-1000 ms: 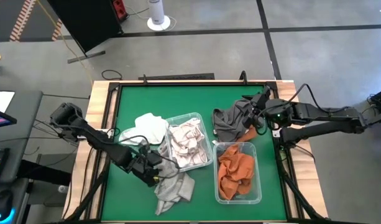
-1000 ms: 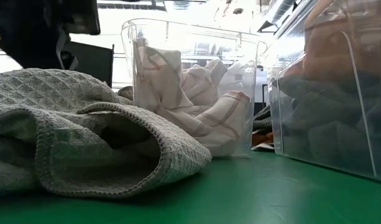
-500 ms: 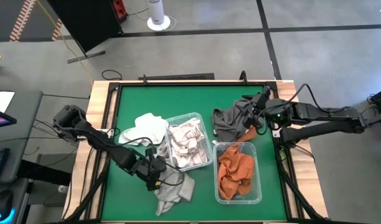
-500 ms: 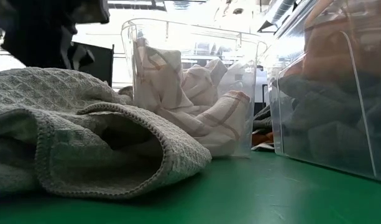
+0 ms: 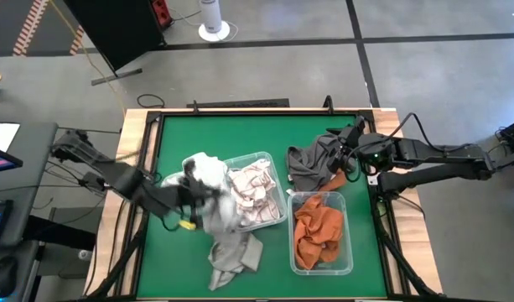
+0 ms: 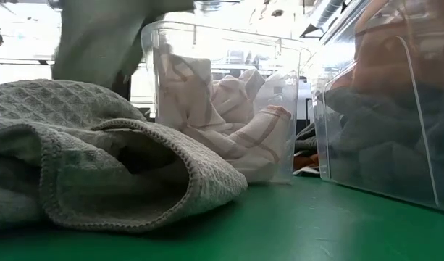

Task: Sort microfiber towel by color & place in baskets
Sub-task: Put the light grey microfiber towel into the left transparent bin

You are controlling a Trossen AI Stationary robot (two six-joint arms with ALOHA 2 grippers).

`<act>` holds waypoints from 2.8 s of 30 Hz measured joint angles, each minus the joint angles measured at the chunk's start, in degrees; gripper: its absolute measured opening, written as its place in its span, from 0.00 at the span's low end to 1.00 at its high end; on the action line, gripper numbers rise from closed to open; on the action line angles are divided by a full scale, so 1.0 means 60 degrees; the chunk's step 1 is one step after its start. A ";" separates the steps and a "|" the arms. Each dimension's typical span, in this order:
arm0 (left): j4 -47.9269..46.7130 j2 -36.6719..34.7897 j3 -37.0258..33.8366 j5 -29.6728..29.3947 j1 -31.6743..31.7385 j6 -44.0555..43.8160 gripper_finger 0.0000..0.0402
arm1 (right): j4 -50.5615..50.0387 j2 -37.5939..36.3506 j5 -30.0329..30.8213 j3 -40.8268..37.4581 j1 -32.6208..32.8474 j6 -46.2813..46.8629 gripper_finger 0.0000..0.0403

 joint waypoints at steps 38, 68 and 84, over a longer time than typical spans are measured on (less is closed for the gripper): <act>-0.1045 0.6028 0.1256 0.5031 0.4392 -0.1116 0.05 | -0.0244 0.0951 -0.0025 0.0004 0.0010 0.0607 0.67; -0.3790 0.6327 0.3979 0.4053 0.4502 0.0189 0.45 | -0.0146 0.0871 -0.0029 0.0004 0.0503 0.0576 0.67; -0.1141 0.6257 0.0714 0.4346 0.4905 -0.1350 0.45 | -0.0033 0.0871 -0.0029 0.0004 0.0506 0.0531 0.67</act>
